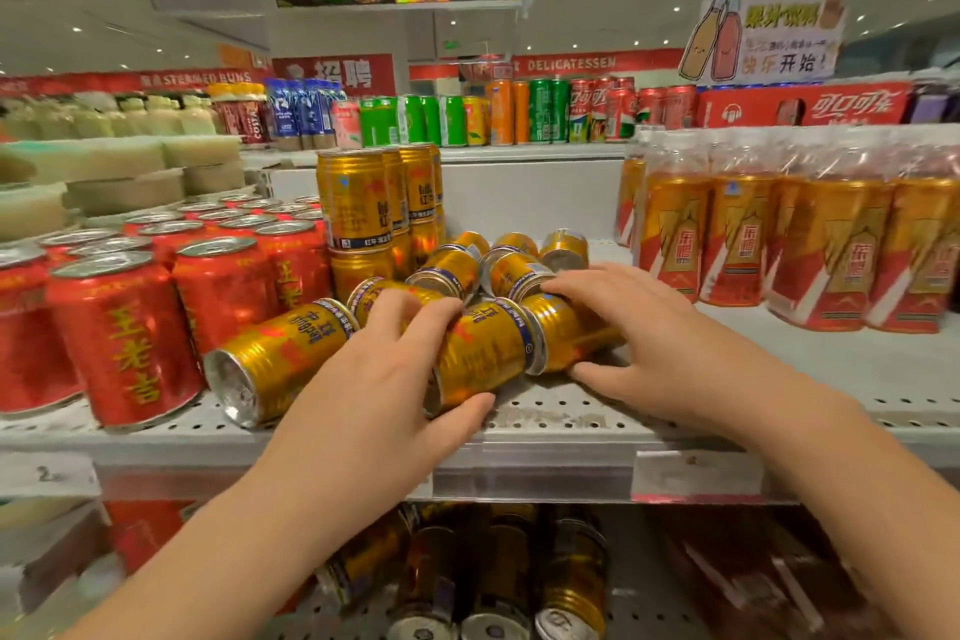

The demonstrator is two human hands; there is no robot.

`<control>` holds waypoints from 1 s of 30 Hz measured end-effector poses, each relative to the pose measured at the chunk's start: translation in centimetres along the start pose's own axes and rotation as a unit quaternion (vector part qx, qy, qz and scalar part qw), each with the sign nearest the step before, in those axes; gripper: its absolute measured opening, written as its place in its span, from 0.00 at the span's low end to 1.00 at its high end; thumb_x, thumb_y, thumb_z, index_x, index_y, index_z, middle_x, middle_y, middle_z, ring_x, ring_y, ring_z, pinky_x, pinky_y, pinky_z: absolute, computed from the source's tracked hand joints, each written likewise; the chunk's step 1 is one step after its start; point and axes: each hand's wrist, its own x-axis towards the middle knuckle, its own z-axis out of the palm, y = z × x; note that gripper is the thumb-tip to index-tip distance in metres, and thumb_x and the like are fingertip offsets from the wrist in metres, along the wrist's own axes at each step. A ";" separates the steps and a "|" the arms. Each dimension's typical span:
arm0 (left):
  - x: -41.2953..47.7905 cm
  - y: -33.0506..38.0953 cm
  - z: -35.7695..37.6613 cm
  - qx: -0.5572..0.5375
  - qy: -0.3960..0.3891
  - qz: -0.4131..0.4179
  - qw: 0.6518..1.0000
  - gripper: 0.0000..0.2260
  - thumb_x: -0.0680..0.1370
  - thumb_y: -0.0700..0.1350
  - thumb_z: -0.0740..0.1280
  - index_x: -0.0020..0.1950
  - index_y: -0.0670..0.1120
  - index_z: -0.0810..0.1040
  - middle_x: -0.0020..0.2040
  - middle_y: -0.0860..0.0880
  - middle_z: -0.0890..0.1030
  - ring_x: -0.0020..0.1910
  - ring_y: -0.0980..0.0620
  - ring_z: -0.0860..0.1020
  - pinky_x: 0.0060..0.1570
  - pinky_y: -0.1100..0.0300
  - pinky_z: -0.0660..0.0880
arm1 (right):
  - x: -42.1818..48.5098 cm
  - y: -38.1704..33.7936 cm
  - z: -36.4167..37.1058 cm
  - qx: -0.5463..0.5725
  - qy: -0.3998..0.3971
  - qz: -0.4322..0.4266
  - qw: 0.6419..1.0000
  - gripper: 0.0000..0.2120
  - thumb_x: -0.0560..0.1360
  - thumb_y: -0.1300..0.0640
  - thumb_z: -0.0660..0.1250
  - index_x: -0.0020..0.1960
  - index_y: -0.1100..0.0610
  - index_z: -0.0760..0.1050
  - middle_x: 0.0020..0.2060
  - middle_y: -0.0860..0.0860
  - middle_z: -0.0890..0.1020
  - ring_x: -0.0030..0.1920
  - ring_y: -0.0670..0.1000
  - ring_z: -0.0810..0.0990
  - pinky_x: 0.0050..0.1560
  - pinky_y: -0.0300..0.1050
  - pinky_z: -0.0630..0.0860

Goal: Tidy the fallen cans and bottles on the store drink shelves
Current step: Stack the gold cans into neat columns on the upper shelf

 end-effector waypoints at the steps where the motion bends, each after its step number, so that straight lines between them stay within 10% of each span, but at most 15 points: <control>1: 0.1 0.1 -0.1 -0.021 0.005 -0.003 1.000 0.33 0.73 0.68 0.66 0.75 0.58 0.65 0.62 0.59 0.66 0.53 0.58 0.76 0.49 0.67 0.72 | -0.1 0.1 -0.1 -0.006 0.008 -0.008 1.000 0.35 0.72 0.43 0.72 0.74 0.36 0.61 0.71 0.37 0.68 0.73 0.43 0.64 0.73 0.47 0.63; 9: 3.3 1.8 -0.6 -0.275 0.079 -0.037 0.958 0.34 0.68 0.67 0.74 0.71 0.68 0.65 0.60 0.73 0.73 0.59 0.72 0.74 0.47 0.77 0.72 | -1.8 1.6 -1.1 0.083 0.081 0.066 0.991 0.32 0.71 0.37 0.70 0.72 0.38 0.64 0.62 0.36 0.74 0.59 0.39 0.74 0.57 0.39 0.75; 16: 9.7 4.3 -0.7 -0.388 0.079 -0.023 0.918 0.26 0.73 0.54 0.77 0.69 0.56 0.74 0.58 0.62 0.78 0.51 0.74 0.77 0.40 0.78 0.73 | -3.2 2.5 -1.9 0.143 0.115 0.112 0.976 0.28 0.70 0.35 0.72 0.66 0.37 0.68 0.58 0.35 0.78 0.60 0.38 0.76 0.58 0.44 0.77; 24: 16.0 9.1 -0.1 -0.376 0.009 0.043 0.926 0.21 0.74 0.53 0.77 0.65 0.56 0.75 0.59 0.58 0.79 0.50 0.65 0.81 0.43 0.69 0.80 | -4.8 5.1 -2.5 0.209 0.136 0.188 0.950 0.24 0.68 0.31 0.72 0.62 0.34 0.72 0.55 0.27 0.78 0.57 0.31 0.75 0.53 0.36 0.73; 30: 18.2 12.0 2.8 -0.464 -0.038 0.025 0.885 0.36 0.76 0.47 0.77 0.79 0.56 0.61 0.64 0.52 0.79 0.58 0.56 0.82 0.52 0.64 0.81 | -6.3 7.3 -3.2 0.247 0.152 0.224 0.930 0.22 0.71 0.35 0.72 0.62 0.37 0.73 0.55 0.31 0.81 0.55 0.32 0.78 0.52 0.36 0.75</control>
